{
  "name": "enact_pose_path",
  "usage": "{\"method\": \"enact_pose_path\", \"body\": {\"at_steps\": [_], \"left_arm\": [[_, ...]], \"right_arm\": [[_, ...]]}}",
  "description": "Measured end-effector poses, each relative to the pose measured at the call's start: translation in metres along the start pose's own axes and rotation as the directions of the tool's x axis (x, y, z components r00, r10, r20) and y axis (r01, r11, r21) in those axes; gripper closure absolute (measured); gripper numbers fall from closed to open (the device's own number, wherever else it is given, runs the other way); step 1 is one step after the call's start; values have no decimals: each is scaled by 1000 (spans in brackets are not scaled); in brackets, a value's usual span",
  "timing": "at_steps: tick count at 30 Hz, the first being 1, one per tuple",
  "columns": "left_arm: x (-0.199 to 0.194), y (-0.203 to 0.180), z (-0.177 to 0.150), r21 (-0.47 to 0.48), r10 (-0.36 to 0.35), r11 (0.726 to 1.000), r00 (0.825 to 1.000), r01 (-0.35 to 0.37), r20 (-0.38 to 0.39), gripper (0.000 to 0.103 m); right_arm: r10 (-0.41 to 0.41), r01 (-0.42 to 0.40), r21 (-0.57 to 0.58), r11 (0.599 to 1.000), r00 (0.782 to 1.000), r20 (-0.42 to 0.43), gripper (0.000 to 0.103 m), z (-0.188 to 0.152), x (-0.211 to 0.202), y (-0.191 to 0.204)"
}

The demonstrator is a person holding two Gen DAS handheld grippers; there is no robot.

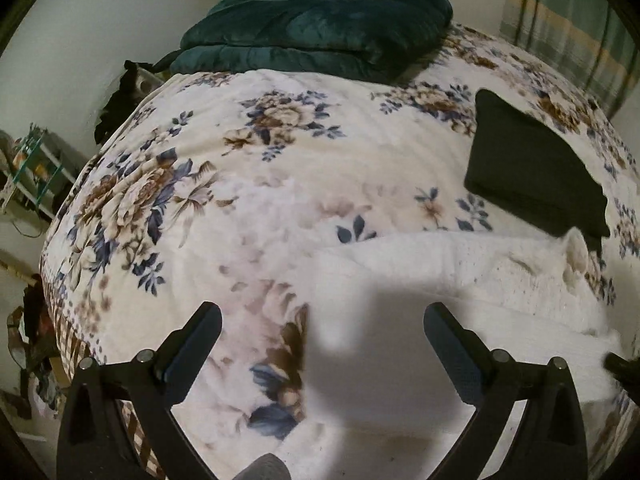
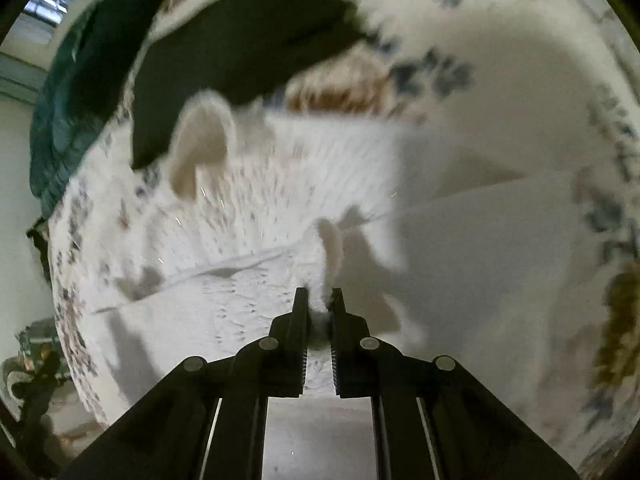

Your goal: Fold small clothes

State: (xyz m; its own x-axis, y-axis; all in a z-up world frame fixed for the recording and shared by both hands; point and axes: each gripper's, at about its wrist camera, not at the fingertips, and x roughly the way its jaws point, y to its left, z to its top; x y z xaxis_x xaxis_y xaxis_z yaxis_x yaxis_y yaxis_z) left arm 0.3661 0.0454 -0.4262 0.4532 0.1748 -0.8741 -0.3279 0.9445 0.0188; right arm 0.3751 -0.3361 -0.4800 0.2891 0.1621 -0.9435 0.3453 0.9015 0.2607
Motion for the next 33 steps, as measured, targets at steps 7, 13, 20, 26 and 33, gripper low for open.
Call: {"method": "enact_pose_path", "body": {"at_steps": [7,13,20,26,33], "left_arm": [[17,-16,10,21,-23,1000,1000,24,-12,0],[61,-50,10,136,-6,991,998,14,-64,0],[90,-65,2,234,22,972,995,1,-99,0],[116,-64,-14,262,29,965,987,13,-157,0],[122,-52,-11,242,-33,967,983,77,-182,0]], "right_arm": [[-123,123,49,991,992,13,94,21,-41,-72],[-126,130,79,988,990,-57,93,31,-18,-115],[-168,170,152,974,985,-29,67,30,-21,-125],[-49,51,26,998,997,-59,61,10,-1,-90],[-126,137,76,988,983,-135,62,5,31,-101]]}}
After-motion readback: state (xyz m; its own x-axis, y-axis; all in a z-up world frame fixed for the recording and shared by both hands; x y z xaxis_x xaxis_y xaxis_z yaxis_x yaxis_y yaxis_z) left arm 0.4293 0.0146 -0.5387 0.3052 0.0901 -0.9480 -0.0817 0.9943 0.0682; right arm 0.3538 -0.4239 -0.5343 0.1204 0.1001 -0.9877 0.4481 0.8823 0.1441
